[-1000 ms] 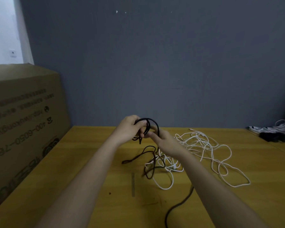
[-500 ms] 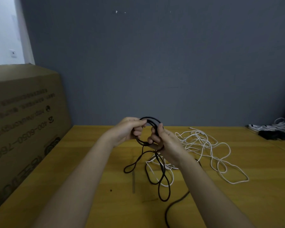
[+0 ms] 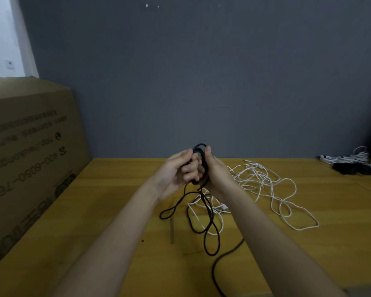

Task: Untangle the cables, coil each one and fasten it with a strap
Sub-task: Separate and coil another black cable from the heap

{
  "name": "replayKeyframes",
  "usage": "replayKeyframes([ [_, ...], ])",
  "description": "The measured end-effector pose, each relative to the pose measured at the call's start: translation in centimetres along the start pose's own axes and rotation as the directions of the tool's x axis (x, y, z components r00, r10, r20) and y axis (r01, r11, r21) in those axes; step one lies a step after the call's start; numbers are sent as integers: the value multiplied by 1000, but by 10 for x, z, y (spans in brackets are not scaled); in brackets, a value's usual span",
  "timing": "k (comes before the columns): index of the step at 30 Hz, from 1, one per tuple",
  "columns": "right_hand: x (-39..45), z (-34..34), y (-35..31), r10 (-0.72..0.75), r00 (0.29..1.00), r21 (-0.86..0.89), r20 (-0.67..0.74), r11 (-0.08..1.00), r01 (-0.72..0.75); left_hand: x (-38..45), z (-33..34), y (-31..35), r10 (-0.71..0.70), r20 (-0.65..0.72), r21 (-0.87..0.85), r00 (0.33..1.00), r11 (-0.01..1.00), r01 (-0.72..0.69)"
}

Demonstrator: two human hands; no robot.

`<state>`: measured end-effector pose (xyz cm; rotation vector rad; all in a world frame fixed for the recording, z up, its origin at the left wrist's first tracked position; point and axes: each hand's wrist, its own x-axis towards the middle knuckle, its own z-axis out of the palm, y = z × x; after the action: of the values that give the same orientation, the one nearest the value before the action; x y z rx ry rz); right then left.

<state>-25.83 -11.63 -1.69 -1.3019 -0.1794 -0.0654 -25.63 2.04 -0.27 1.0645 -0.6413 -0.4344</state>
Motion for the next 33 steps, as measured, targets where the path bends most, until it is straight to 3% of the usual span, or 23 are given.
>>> replayKeyframes([
  [5, -4, -20, 4, -10, 996, -267, 89, 963, 34, 14, -3, 11, 79, -231, -63, 970, 993, -96],
  [8, -9, -38, 22, -34, 989, -517, 141, 850, 103, 20, -15, 27, 130, -397, -152, 909, 967, -204],
  [10, -11, -49, 32, -43, 989, -580, 138, 806, 116, 23, -24, 36, 150, -474, -171, 868, 951, -258],
  [13, -5, -49, 36, -172, 985, -582, -29, 804, 123, 22, -27, 36, 160, -477, -104, 864, 966, -237],
  [16, 8, -39, 29, -402, 860, -658, -314, 746, 108, 16, -17, 29, 114, -353, -121, 929, 979, -166],
  [17, 11, -37, 27, -433, 850, -750, -301, 657, 69, 13, -13, 29, 101, -308, -157, 946, 975, -155],
  [18, 13, -35, 27, -427, 877, -880, -221, 474, 9, 12, -9, 30, 99, -274, -200, 957, 967, -157],
  [19, 13, -34, 30, -377, 920, -975, -110, 218, -28, 12, -5, 31, 108, -257, -241, 960, 955, -172],
  [20, 12, -33, 35, -313, 950, -1000, -11, -13, -16, 12, -2, 33, 127, -263, -265, 957, 944, -198],
  [21, 9, -31, 42, -266, 959, -985, 98, -166, 55, 14, 1, 33, 153, -292, -254, 944, 939, -231],
  [23, 2, -26, 55, -239, 917, -908, 319, -354, 224, 20, 2, 28, 218, -389, -131, 895, 949, -287],
  [24, -4, -24, 59, -261, 878, -876, 400, -390, 283, 23, 1, 25, 250, -438, -37, 863, 955, -296],
  [26, -13, -25, 64, -339, 790, -841, 511, -387, 378, 26, -5, 16, 313, -498, 203, 809, 949, -242],
  [28, -20, -29, 71, -368, 732, -810, 573, -388, 440, 27, -15, 6, 383, -469, 489, 796, 863, -128],
  [31, -29, -31, 64, -402, 723, -827, 562, -250, 504, 25, -30, -11, 361, -295, 848, 885, 526, 67],
  [33, -31, -36, 51, -444, 749, -861, 492, -122, 493, 21, -37, -20, 253, -195, 948, 948, 297, 116],
])
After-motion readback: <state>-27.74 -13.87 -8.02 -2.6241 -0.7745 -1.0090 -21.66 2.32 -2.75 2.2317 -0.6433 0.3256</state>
